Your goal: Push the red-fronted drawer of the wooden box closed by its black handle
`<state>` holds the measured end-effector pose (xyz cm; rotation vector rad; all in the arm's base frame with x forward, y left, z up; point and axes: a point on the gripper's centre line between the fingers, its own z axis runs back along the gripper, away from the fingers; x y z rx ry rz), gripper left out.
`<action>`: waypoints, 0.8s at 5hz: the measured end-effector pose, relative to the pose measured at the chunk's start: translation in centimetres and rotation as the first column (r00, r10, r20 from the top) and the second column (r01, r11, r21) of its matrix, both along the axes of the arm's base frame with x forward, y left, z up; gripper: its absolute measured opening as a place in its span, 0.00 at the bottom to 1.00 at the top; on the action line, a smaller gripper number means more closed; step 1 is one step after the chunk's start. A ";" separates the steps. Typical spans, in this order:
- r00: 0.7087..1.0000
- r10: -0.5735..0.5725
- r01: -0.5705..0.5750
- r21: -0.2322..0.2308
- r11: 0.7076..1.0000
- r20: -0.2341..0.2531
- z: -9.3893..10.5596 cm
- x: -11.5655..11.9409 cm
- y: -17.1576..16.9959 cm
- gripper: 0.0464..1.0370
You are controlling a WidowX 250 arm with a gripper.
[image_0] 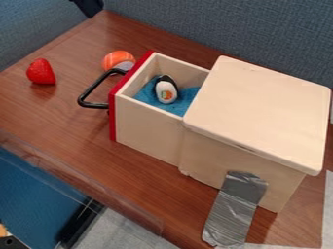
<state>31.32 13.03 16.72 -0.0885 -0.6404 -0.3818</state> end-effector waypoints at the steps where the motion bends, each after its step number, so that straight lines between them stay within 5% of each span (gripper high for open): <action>1: 0.999 -0.024 0.024 -0.013 1.000 -0.024 -1.2 0.1 0.0 0.96; 2: 0.979 -0.206 0.206 0.040 0.978 0.003 -3.3 0.7 1.7 0.96; 4: 0.892 -0.449 0.432 0.199 0.880 0.048 -3.5 0.3 6.0 0.96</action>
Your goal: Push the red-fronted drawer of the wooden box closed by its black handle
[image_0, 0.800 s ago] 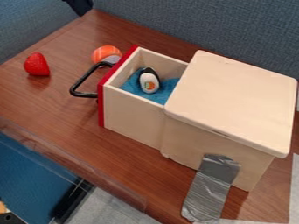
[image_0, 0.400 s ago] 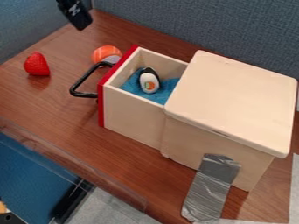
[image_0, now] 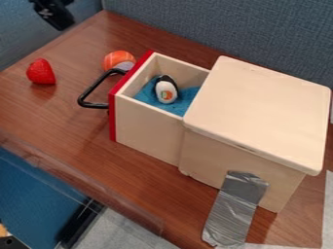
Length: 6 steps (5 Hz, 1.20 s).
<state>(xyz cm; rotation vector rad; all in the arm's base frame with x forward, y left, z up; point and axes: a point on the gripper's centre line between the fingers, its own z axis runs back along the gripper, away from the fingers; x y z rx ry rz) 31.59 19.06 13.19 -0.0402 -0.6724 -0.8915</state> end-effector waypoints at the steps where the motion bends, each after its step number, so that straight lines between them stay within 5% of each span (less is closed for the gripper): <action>1: 0.997 -0.076 0.076 0.096 0.993 -0.005 -1.5 -0.8 1.6 0.96; 2: 0.996 -0.076 0.086 0.201 0.976 -0.055 -4.6 -1.3 2.2 0.96; 3: 0.991 -0.098 0.117 0.241 0.963 -0.092 -6.6 -1.1 1.4 0.96; 6: 0.980 -0.089 0.129 0.222 0.966 -0.179 -9.4 -0.1 -0.7 0.96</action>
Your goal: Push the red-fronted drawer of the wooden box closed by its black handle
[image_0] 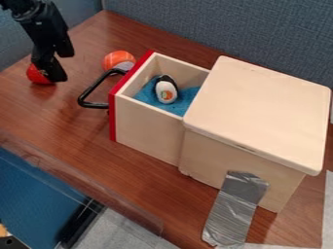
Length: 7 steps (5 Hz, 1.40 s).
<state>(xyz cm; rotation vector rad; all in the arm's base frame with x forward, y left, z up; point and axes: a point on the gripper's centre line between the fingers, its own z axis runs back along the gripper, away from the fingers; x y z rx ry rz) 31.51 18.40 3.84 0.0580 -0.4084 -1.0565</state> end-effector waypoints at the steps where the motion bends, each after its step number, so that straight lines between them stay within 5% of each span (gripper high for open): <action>1: 1.000 -0.013 0.012 -0.007 1.000 -0.022 -0.1 0.7 -1.5 0.96; 5: 0.999 -0.009 0.011 0.047 0.999 -0.038 -3.0 1.2 -4.5 0.96; 7: 0.999 -0.026 0.027 0.027 0.999 -0.039 -3.0 1.5 -7.7 0.96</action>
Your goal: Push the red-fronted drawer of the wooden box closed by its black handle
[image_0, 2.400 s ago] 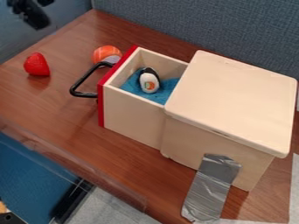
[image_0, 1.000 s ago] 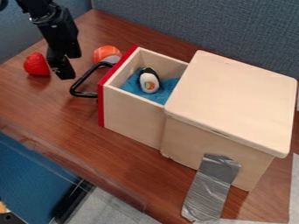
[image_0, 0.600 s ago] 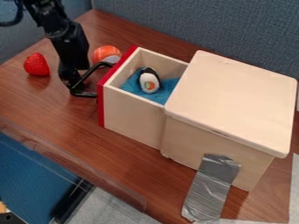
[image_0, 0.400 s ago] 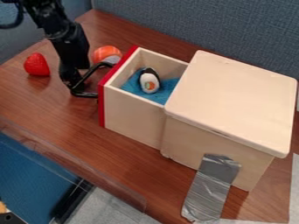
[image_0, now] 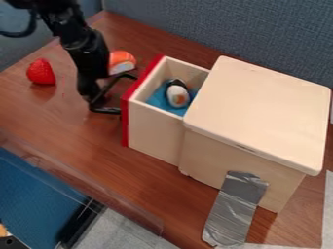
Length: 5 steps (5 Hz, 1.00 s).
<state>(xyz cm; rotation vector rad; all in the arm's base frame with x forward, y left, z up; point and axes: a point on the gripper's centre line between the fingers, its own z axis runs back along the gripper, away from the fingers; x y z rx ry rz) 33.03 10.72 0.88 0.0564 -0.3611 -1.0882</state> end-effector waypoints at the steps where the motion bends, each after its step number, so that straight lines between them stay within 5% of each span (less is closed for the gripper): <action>1: 1.000 0.012 -0.012 -0.024 1.000 0.003 0.1 0.4 -1.0 0.96; 5: 1.000 0.017 -0.016 -0.063 0.998 0.021 0.0 1.0 -3.8 0.96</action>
